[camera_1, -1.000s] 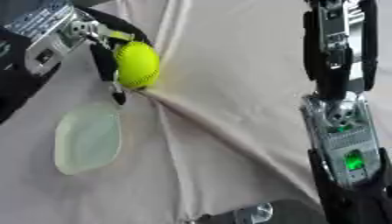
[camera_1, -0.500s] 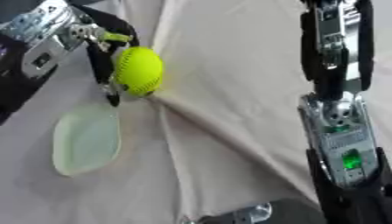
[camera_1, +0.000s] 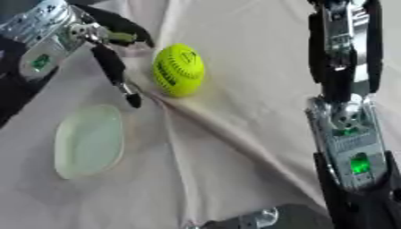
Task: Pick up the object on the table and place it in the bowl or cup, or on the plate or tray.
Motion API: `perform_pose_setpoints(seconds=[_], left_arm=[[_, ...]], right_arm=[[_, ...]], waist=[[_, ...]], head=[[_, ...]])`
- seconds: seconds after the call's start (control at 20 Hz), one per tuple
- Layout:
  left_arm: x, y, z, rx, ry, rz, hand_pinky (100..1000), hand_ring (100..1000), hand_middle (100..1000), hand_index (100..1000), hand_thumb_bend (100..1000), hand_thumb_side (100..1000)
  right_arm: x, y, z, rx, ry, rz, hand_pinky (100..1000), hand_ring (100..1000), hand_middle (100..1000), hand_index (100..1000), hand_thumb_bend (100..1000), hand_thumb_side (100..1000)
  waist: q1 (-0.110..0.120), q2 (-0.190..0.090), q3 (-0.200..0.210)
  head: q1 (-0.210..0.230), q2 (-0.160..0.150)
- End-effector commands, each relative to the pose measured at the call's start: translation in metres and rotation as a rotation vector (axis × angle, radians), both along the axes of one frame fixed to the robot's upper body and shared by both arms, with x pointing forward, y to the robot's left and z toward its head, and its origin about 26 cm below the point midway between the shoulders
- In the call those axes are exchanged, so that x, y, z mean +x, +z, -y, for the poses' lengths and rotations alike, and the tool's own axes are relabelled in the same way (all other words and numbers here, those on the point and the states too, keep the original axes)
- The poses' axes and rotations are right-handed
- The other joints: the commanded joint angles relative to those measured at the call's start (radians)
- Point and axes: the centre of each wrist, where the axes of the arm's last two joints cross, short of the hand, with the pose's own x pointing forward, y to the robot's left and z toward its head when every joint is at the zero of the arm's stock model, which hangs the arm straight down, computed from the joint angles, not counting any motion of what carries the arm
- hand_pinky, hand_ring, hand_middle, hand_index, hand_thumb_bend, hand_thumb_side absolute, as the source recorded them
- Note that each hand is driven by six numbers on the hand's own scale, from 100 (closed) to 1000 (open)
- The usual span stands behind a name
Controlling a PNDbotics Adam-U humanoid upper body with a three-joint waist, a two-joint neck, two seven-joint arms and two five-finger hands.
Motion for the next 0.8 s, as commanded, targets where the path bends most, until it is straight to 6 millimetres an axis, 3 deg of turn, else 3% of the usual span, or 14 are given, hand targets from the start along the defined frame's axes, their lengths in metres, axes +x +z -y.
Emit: perform_pose_setpoints(seconds=[0.05, 0.5, 0.8], left_arm=[[0.003, 0.012, -0.009, -0.010, 0.017, 0.006, 856, 946, 1000, 1000, 1000, 681], [0.002, 0.041, 0.008, -0.035, 0.009, 0.097, 828, 920, 1000, 1000, 973, 789], [0.005, 0.062, 0.018, -0.031, 0.021, 0.175, 825, 914, 1000, 998, 998, 756]], right_arm=[[-0.002, 0.003, 0.003, -0.008, -0.008, 0.014, 661, 956, 928, 995, 100, 916], [-0.001, 0.001, 0.003, -0.009, -0.011, 0.009, 661, 955, 927, 988, 100, 916], [-0.002, 0.001, 0.002, -0.012, -0.004, 0.009, 661, 955, 925, 985, 100, 915]], waist=[[-0.015, -0.029, 0.005], [-0.018, -0.037, 0.010], [-0.011, -0.039, 0.003]], head=[[-0.009, -0.005], [-0.010, -0.008], [-0.009, -0.014]])
